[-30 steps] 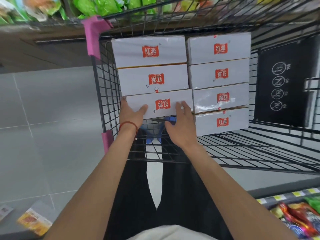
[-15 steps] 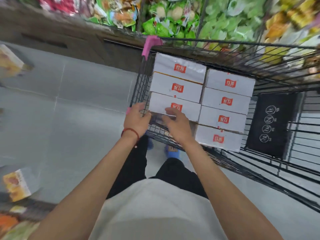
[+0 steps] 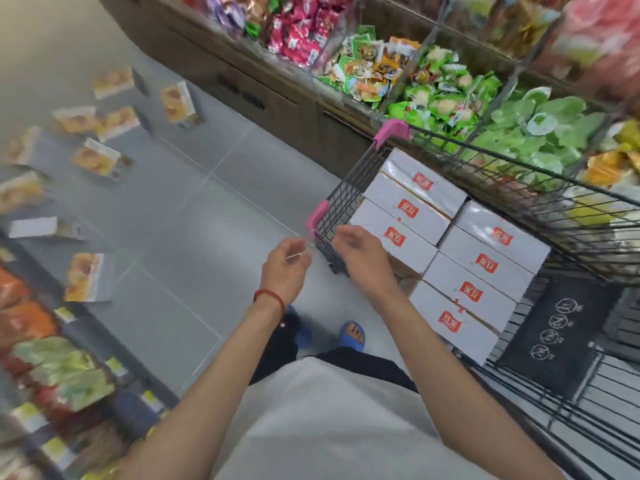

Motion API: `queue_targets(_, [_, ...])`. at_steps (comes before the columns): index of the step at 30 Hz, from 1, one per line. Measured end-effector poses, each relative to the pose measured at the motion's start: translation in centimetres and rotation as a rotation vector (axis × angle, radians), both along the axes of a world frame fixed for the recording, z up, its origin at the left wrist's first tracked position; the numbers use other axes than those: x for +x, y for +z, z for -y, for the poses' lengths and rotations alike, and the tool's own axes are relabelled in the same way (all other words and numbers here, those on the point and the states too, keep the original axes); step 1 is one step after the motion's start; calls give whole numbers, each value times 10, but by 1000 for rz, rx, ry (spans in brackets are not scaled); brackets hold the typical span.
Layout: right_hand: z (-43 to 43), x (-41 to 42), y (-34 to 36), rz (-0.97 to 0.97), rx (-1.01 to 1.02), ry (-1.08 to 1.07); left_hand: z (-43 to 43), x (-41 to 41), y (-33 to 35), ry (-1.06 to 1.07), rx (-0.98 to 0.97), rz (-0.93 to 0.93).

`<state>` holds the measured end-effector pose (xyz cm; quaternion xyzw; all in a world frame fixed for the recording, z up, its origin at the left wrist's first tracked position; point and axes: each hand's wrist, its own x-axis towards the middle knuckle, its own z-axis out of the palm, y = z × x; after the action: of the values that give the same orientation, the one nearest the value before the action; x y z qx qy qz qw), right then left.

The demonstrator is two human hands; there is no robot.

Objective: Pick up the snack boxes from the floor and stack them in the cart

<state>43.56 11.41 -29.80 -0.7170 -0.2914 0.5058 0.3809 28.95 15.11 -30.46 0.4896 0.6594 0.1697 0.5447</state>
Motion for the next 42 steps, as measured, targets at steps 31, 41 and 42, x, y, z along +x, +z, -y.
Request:
queue_targets(31, [-232, -422, 28, -107, -82, 536, -141, -440, 19, 673, 2, 57])
queue_targets(41, [-386, -533, 11, -146, -160, 765, -257, -533, 18, 905, -21, 13])
queue_targets(42, [-399, -543, 13, -144, -165, 798, -265, -541, 19, 939, -21, 10])
